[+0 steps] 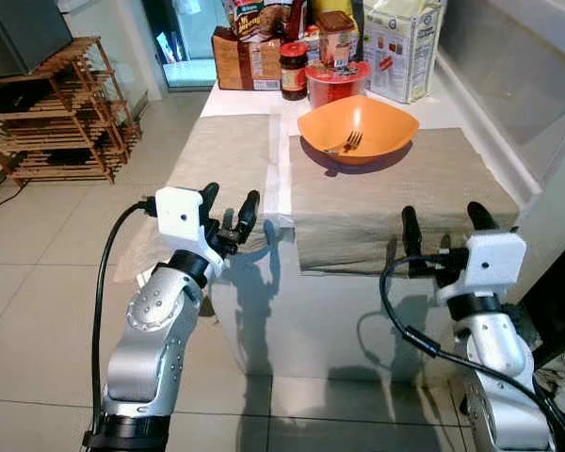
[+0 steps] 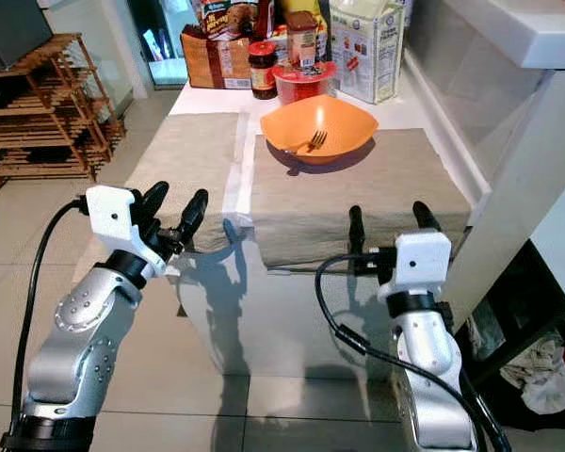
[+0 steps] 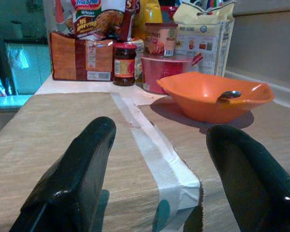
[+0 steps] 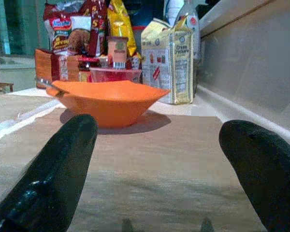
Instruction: Setting the table
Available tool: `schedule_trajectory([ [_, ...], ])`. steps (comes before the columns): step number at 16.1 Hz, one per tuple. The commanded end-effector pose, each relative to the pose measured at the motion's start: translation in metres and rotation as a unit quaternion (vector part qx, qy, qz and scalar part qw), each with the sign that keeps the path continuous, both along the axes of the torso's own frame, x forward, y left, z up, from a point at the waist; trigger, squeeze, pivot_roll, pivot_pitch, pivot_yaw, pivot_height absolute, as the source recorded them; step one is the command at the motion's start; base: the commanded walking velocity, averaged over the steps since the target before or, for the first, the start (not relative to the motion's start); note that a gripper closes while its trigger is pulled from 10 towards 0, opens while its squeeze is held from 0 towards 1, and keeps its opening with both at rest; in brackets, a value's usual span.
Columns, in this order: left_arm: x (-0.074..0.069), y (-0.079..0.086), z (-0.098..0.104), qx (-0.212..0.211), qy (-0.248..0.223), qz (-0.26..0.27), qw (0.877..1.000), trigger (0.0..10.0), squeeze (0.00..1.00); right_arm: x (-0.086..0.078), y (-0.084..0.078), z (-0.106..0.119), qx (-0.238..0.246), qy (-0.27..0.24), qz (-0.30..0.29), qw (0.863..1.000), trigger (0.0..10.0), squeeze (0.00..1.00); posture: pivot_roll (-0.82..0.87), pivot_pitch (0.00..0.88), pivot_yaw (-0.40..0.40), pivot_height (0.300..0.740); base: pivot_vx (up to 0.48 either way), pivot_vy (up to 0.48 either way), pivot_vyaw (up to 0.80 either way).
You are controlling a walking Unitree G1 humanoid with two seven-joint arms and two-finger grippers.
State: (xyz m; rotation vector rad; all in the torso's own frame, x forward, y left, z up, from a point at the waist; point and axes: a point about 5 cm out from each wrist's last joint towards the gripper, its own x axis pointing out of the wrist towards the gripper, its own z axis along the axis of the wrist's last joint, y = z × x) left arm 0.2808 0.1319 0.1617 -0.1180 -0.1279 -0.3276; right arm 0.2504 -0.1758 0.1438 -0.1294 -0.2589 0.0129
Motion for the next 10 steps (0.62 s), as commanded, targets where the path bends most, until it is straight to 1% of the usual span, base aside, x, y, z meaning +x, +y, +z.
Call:
schedule_trajectory([
  [1, 0.001, 0.001, 0.006, 0.006, -0.005, -0.001, 1.000, 10.0, 0.00, 0.001, 0.002, 0.011, -0.001, -0.017, -0.002, 1.000, 10.0, 0.00, -0.21, 0.000, 0.113, 0.740, 0.000, 0.000, 0.00],
  [2, 0.001, 0.001, 0.007, 0.009, -0.004, -0.003, 1.000, 10.0, 0.00, 0.001, 0.003, 0.012, 0.000, -0.018, -0.001, 1.000, 10.0, 0.00, -0.21, 0.000, 0.113, 0.740, 0.247, 0.000, 0.00],
  [6, 0.000, -0.005, 0.018, 0.014, -0.030, -0.011, 0.999, 10.0, 0.00, 0.001, 0.007, 0.020, -0.005, -0.035, 0.000, 0.999, 10.0, 0.00, -0.21, 0.000, 0.115, 0.740, 0.309, 0.367, 0.00],
  [9, 0.000, -0.009, 0.020, 0.012, -0.034, -0.020, 0.999, 10.0, 0.00, 0.002, 0.009, 0.026, -0.012, -0.049, 0.002, 0.999, 10.0, 0.00, -0.22, 0.000, 0.115, 0.740, 0.319, 0.358, 0.00],
  [10, 0.000, -0.012, 0.020, 0.011, -0.035, -0.024, 0.999, 10.0, 0.00, 0.004, 0.010, 0.026, -0.013, -0.044, 0.000, 0.999, 10.0, 0.00, -0.22, 0.000, 0.117, 0.740, 0.315, 0.364, 0.00],
])
